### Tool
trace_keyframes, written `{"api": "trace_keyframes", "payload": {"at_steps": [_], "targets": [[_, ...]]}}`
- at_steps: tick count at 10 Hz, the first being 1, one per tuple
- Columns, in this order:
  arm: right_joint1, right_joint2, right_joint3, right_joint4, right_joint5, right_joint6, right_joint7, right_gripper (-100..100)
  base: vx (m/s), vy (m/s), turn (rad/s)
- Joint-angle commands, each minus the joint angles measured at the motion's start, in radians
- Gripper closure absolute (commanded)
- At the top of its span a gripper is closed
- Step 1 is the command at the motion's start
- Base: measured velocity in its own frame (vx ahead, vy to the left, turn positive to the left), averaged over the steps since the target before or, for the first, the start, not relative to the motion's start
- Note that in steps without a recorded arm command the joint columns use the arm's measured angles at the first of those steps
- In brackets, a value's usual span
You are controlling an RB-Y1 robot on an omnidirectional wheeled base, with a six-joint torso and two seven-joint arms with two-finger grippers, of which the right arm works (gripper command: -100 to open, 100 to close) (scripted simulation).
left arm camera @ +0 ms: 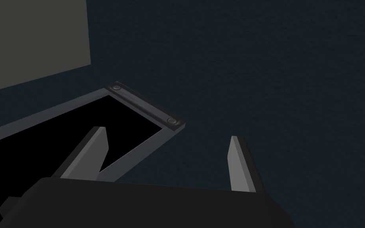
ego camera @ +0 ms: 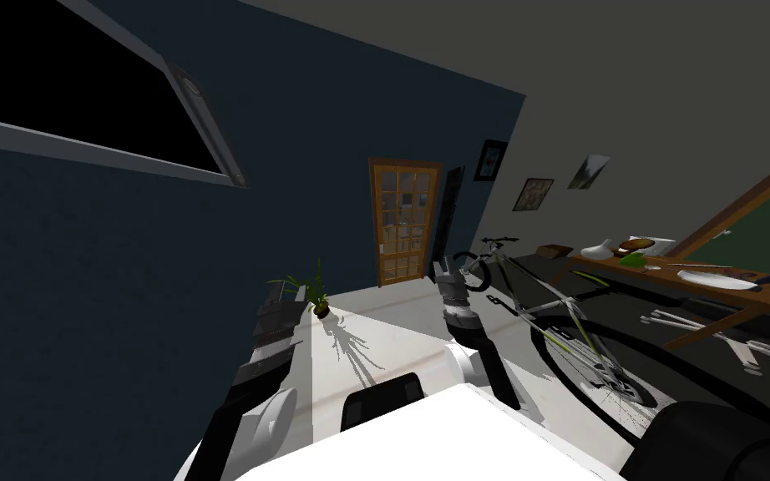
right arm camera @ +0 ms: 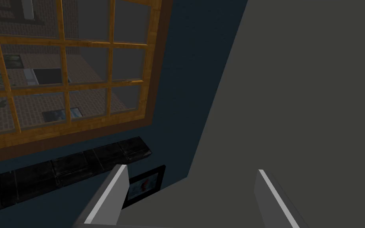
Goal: Pull the door open
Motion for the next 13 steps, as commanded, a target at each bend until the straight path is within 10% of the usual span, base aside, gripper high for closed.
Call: {"api": "trace_keyframes", "payload": {"at_steps": [1, 13], "targets": [[-0.004, -0.008, 0.000, 0.021, 0.006, -0.005, 0.021, -100, 0.106, 0.040, -0.001], [-0.038, -0.054, 0.000, 0.221, 0.065, -0.054, 0.222, -100, 0.162, 0.040, -0.005]]}}
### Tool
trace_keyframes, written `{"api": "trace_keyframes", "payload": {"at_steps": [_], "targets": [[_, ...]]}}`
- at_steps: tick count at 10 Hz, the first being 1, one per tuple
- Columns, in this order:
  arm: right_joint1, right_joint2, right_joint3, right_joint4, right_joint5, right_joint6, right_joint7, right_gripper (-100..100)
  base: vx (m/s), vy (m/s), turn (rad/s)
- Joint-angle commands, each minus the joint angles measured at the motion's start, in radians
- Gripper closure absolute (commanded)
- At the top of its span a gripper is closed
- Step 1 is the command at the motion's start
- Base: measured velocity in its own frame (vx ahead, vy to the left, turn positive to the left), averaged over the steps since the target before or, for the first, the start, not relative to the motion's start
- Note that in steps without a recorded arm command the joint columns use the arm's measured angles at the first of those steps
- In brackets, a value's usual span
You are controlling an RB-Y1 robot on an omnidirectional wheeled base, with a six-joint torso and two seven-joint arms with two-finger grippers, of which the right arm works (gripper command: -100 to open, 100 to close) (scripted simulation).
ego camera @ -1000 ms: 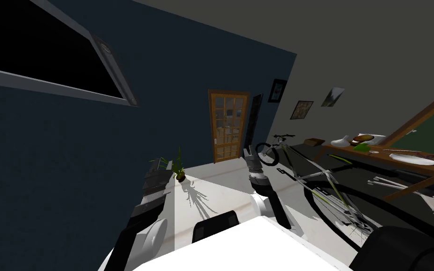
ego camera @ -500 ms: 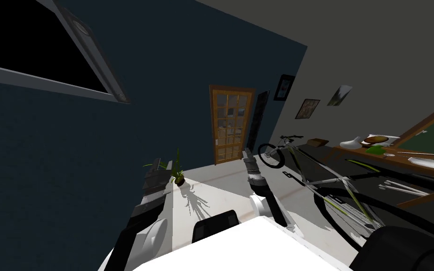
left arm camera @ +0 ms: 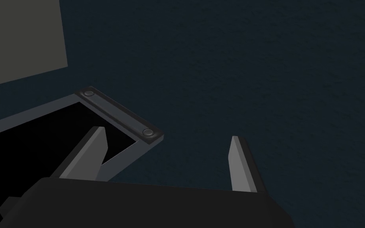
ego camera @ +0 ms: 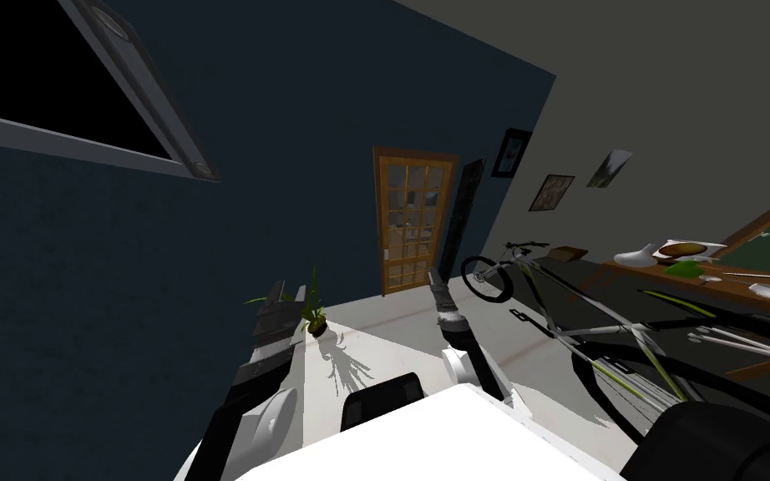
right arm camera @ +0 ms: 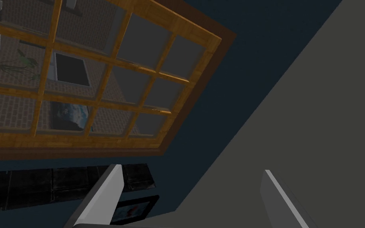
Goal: Pull the door open
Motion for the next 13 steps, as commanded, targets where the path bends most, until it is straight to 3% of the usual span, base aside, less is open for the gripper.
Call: {"api": "trace_keyframes", "payload": {"at_steps": [1, 13], "targets": [[-0.008, -0.005, -0.002, 0.026, 0.008, -0.003, 0.030, -100, 0.138, 0.034, -0.008], [-0.049, -0.028, -0.002, 0.268, 0.078, -0.063, 0.274, -100, 0.131, 0.045, -0.008]]}}
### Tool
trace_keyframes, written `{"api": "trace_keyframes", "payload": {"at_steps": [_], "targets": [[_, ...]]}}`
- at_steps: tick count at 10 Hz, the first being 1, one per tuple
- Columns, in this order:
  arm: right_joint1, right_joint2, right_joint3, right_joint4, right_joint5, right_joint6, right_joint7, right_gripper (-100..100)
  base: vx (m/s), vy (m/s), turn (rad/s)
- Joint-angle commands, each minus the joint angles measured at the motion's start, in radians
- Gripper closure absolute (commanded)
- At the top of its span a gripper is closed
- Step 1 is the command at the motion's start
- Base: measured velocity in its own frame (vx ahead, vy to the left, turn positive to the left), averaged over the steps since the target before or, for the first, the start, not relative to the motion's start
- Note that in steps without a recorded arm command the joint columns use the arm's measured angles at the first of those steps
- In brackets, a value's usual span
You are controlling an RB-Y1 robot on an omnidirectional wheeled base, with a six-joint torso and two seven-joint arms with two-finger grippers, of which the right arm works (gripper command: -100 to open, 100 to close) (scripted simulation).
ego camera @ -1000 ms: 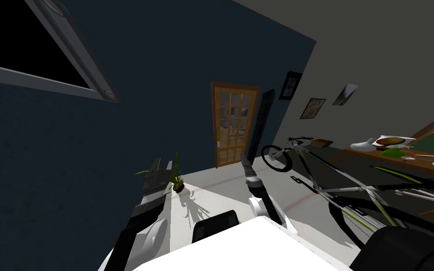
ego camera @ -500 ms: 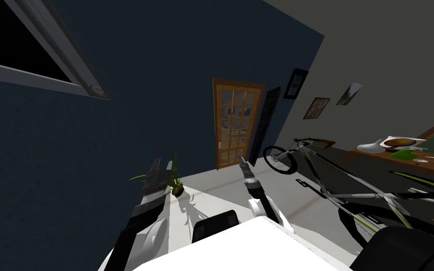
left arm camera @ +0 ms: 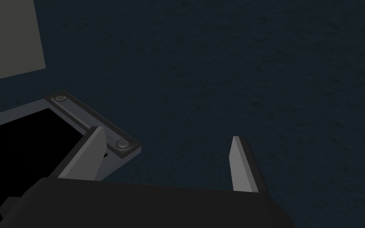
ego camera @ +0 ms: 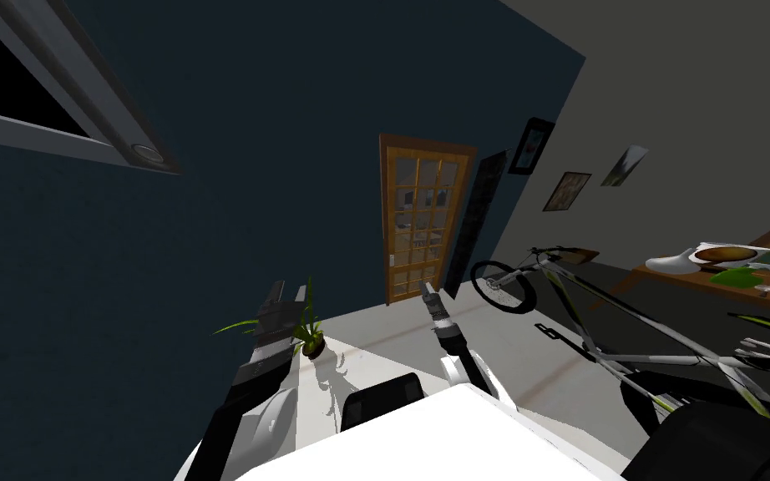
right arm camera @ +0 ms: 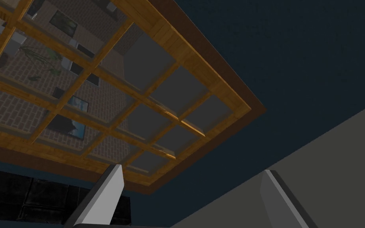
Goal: Pull the door open
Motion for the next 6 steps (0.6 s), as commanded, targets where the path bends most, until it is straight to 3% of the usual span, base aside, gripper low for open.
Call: {"api": "trace_keyframes", "payload": {"at_steps": [1, 6], "targets": [[0.000, 0.001, 0.003, 0.023, 0.010, -0.006, 0.033, -100, 0.107, 0.029, -0.006], [-0.014, -0.001, 0.003, 0.106, 0.034, -0.027, 0.116, -100, 0.107, 0.027, -0.008]]}}
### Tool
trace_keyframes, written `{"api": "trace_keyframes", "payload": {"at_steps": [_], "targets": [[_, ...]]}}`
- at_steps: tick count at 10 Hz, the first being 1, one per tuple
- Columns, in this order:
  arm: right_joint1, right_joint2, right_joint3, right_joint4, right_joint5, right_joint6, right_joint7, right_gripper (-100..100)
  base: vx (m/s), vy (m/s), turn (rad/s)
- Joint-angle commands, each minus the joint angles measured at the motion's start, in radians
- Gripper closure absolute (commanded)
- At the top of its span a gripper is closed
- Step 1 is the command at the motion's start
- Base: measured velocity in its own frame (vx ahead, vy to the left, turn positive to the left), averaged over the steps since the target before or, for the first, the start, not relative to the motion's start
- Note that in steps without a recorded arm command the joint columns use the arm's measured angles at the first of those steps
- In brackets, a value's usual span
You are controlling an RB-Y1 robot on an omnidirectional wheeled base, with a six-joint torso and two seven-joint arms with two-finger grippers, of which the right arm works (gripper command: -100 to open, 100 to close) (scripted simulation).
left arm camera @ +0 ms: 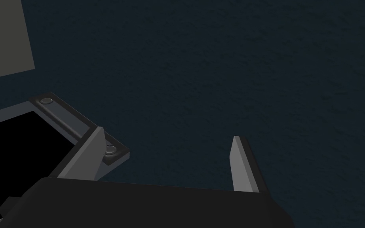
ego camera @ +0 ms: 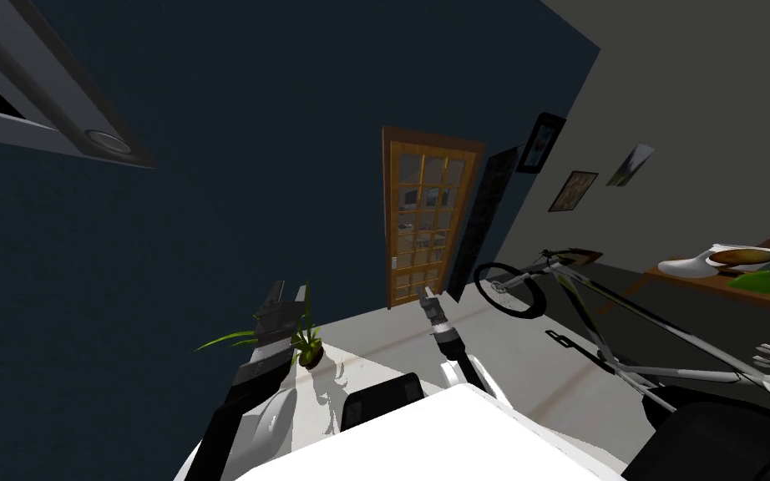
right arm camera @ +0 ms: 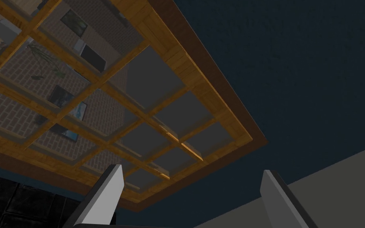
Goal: Pull the door open
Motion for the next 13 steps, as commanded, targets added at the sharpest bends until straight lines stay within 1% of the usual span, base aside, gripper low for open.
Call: {"api": "trace_keyframes", "payload": {"at_steps": [1, 7, 12, 13], "targets": [[-0.009, 0.000, -0.001, 0.032, 0.008, -0.007, 0.030, -100, 0.099, 0.026, -0.008], [-0.026, 0.002, -0.001, 0.132, 0.037, -0.032, 0.130, -100, 0.096, 0.028, -0.010], [-0.039, 0.006, 0.000, 0.213, 0.061, -0.053, 0.213, -100, 0.100, 0.010, -0.011], [-0.044, 0.008, 0.000, 0.245, 0.070, -0.061, 0.245, -100, 0.129, 0.019, -0.023]]}}
